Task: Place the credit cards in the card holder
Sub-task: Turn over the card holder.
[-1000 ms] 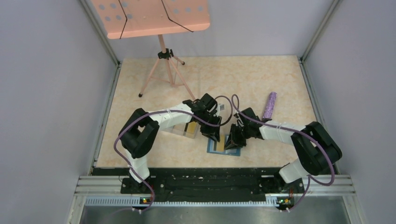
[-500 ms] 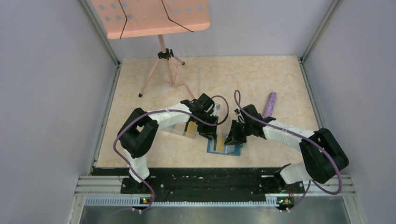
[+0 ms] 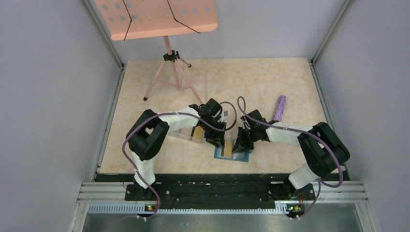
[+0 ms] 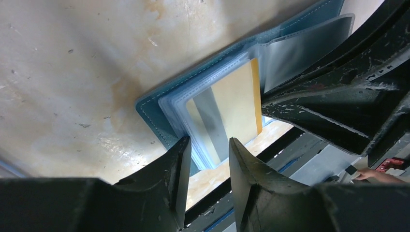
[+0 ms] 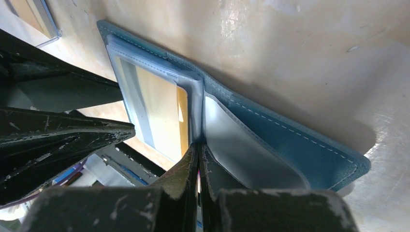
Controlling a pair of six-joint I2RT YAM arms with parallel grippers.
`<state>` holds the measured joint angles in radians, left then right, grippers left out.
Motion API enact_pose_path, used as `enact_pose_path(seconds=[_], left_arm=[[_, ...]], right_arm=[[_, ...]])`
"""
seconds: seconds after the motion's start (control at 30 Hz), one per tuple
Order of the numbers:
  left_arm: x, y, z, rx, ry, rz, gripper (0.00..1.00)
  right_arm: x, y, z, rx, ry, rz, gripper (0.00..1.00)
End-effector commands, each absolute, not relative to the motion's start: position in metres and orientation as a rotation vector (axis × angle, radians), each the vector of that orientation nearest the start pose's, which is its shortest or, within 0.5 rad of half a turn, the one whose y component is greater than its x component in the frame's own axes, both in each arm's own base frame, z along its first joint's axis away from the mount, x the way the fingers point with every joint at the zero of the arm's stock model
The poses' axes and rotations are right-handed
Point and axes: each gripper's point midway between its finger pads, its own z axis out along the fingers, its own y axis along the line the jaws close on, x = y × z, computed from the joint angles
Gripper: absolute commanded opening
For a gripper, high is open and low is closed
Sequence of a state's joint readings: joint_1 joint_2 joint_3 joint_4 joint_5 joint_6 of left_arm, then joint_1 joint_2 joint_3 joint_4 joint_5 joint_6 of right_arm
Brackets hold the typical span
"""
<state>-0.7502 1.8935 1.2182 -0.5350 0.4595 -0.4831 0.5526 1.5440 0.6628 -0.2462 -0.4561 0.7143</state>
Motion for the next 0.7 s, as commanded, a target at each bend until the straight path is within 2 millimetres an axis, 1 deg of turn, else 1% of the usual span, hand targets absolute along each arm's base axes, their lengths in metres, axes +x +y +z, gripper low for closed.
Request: enact_pose_path(seconds=[0.0, 0.13, 0.23, 0.37, 0.47, 0.5, 0.53, 0.6, 0.63, 0.67], left_arm=[[0.211, -0.335, 0.038, 0.551, 2.919, -0.961, 0.39], [0.210, -0.337, 0.040, 0.565, 2.914, -0.986, 0.35], [0.207, -0.343, 0.045, 0.582, 2.898, -1.043, 0.34], [0.205, -0.351, 0.056, 0.604, 2.865, -1.105, 0.33], [0.206, -0.352, 0.064, 0.610, 2.849, -1.094, 0.28], [0.207, -0.351, 0.066, 0.609, 2.851, -1.079, 0.25], [0.208, -0.349, 0.067, 0.608, 2.850, -1.058, 0.20], [0.210, -0.345, 0.066, 0.613, 2.858, -1.009, 0.04], [0.210, -0.342, 0.066, 0.614, 2.864, -0.985, 0.00], [0.210, -0.340, 0.066, 0.617, 2.868, -0.967, 0.00]], right_arm=[[0.192, 0.233, 0.004, 0.033, 2.903, 0.847, 0.00], [0.190, 0.235, 0.002, 0.030, 2.911, 0.852, 0.00], [0.192, 0.237, 0.004, 0.031, 2.907, 0.861, 0.00], [0.193, 0.240, 0.007, 0.023, 2.903, 0.870, 0.00], [0.195, 0.242, 0.010, 0.020, 2.900, 0.877, 0.00], [0.196, 0.242, 0.011, 0.019, 2.896, 0.878, 0.00], [0.196, 0.242, 0.012, 0.019, 2.896, 0.879, 0.00], [0.198, 0.244, 0.015, 0.016, 2.890, 0.884, 0.00], [0.199, 0.245, 0.018, 0.012, 2.883, 0.889, 0.00], [0.200, 0.246, 0.020, 0.011, 2.879, 0.891, 0.00]])
